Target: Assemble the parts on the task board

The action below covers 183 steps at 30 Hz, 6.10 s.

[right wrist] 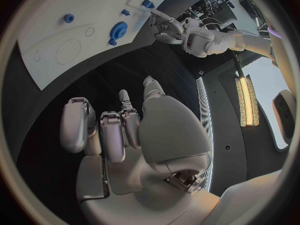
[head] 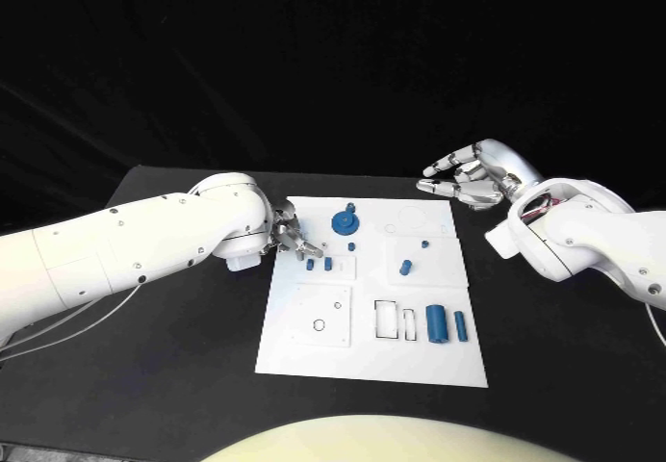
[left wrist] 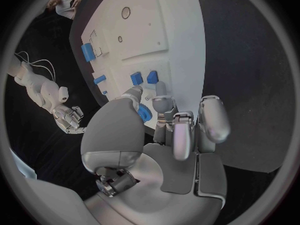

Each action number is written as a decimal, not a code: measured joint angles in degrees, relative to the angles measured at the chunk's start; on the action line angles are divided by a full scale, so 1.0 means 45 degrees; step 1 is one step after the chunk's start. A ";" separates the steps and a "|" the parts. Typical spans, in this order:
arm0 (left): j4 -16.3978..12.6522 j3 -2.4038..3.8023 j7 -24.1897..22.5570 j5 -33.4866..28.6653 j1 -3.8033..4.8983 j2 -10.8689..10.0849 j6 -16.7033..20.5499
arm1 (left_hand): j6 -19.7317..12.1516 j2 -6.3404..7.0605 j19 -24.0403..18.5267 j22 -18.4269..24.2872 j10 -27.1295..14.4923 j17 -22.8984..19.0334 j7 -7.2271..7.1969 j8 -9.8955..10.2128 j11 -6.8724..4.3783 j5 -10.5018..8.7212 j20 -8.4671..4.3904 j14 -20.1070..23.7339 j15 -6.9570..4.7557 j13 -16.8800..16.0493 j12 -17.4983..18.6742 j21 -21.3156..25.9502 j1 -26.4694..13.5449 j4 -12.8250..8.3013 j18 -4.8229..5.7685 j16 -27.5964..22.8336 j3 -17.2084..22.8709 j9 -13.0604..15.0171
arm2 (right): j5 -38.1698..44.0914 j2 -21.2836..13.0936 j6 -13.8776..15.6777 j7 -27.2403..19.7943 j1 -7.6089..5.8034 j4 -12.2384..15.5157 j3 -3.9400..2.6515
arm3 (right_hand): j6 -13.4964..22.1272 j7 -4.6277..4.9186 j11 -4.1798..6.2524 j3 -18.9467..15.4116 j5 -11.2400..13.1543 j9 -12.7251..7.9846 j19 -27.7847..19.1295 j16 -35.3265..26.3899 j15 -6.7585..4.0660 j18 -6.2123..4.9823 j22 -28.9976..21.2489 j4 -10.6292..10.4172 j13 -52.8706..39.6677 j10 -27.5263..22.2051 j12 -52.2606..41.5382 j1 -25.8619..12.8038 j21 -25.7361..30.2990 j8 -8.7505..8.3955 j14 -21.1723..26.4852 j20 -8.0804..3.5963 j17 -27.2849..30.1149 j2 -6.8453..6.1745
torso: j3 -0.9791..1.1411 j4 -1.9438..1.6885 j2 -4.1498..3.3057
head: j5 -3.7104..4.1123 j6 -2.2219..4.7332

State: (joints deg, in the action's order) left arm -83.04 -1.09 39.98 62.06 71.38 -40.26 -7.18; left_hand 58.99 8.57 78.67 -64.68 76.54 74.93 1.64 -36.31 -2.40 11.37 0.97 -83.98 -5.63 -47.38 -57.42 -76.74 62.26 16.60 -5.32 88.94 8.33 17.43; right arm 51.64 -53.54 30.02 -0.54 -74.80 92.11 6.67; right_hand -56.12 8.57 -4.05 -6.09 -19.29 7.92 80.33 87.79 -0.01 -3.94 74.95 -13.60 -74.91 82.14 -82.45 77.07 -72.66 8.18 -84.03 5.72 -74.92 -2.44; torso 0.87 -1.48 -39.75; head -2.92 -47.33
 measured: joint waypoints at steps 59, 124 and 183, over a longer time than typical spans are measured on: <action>0.1471 -0.0427 -0.7393 0.5850 -0.0708 0.1756 0.3664 | -0.0352 0.0090 -0.1962 0.4689 -0.4204 -0.3261 0.0948 0.4437 0.1537 0.0000 0.1103 0.0702 0.1309 0.8741 0.7834 0.3689 0.5878 -0.0669 -0.0892 -0.2769 -0.0339 -0.2970 | -0.0013 -0.0004 0.0010 -0.0052 0.0035 0.0001 0.0001 | 0.0000 0.0000 0.0089 -0.0069 -0.0050 0.0000 -0.0044 -0.0127 0.0000 -0.0001 -0.0007 -0.0003 -0.0001 -0.0089 0.0132 -0.0053 0.0296 0.0000 0.0000 -0.0044 0.0004 0.0053 | -0.0005 0.0007 -0.0022 | 0.0463 0.0283; 0.2150 -0.0363 -0.7096 0.6095 -0.0846 0.2391 0.2765 | 0.1223 0.0228 -0.1645 0.2870 -0.1679 -0.3122 0.1292 0.6086 0.1383 0.0047 0.0967 0.0340 0.1120 0.9625 1.0568 0.2062 0.6165 -0.2063 -0.0762 -0.2262 0.3484 -0.2901 | -0.0038 0.0041 0.0005 -0.0069 0.0037 0.0027 0.0000 | 0.0000 0.0000 0.0088 -0.0068 -0.0049 0.0000 -0.0043 -0.0127 0.0000 -0.0001 -0.0005 -0.0003 -0.0001 -0.0088 0.0132 -0.0052 0.0296 0.0000 0.0000 -0.0043 -0.0001 0.0052 | 0.0001 0.0000 -0.0007 | 0.0485 0.0270; 0.0986 0.0289 -0.6939 0.4281 -0.0868 0.0236 0.2763 | 0.1424 0.0595 -0.1646 0.2759 -0.1386 -0.3259 0.1225 0.6307 0.1310 0.0051 0.0967 0.0299 0.1162 0.9567 1.0958 0.2015 0.5204 -0.1952 -0.0786 -0.2262 0.3512 -0.2863 | -0.0046 -0.0019 0.0006 -0.0069 0.0071 -0.0029 0.0001 | 0.0000 0.0000 0.0088 -0.0068 -0.0108 0.0000 -0.0043 -0.0127 0.0000 -0.0001 -0.0001 -0.0003 -0.0001 -0.0088 0.0132 -0.0052 0.0296 0.0004 0.0000 -0.0043 0.0004 0.0052 | 0.0000 0.0007 -0.0009 | 0.0437 0.0402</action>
State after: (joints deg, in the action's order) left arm -78.60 0.21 8.76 81.32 67.48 -39.20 5.26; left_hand 65.40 11.24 71.27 -52.27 70.30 60.26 7.15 -7.93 3.50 11.60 5.32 -82.63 -0.40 -4.32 -8.11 -67.67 85.68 7.81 -8.85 78.76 24.13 4.54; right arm 51.43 -53.63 30.05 -0.84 -74.48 91.98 6.68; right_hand -56.12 8.57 -3.65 -6.40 -19.77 7.92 80.13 87.22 -0.01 -3.95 74.94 -13.61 -74.92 81.74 -81.86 76.84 -71.33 8.20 -84.03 5.53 -74.91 -2.20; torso 0.87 -1.44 -39.79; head -0.95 -45.53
